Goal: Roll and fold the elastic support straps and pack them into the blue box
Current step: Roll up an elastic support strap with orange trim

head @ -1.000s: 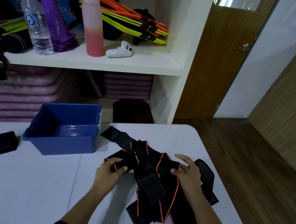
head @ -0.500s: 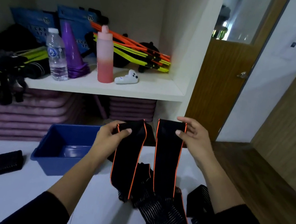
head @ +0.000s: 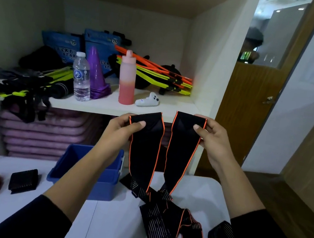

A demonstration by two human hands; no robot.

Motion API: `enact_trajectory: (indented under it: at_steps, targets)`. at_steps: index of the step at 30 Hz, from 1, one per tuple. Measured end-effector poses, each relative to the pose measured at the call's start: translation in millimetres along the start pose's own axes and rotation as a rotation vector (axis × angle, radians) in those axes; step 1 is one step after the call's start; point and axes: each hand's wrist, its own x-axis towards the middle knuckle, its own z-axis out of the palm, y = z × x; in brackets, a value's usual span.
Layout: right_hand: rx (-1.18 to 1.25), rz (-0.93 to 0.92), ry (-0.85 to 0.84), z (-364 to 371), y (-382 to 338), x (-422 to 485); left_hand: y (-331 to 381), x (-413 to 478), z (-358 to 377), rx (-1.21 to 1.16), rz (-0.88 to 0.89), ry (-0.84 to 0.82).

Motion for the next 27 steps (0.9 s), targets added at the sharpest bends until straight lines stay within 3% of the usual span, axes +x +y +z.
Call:
enact_trajectory:
  at_steps: [10,15,19,27]
  targets:
    - [0.124,0.064,-0.120,80.9,2.5,-7.9,2.9,-13.0,-47.2,-0.020,-0.016,-0.076]
    - [0.252,0.158,-0.188,129.9,6.8,-21.8,5.8,-20.2,-80.9,0.127,0.022,-0.118]
    - [0.306,0.174,-0.203,168.8,5.8,-36.2,8.9,-21.3,-112.0,0.201,0.084,-0.061]
    - [0.122,0.103,-0.313,230.6,11.4,-59.5,5.3,-28.7,-174.2,0.428,0.196,0.104]
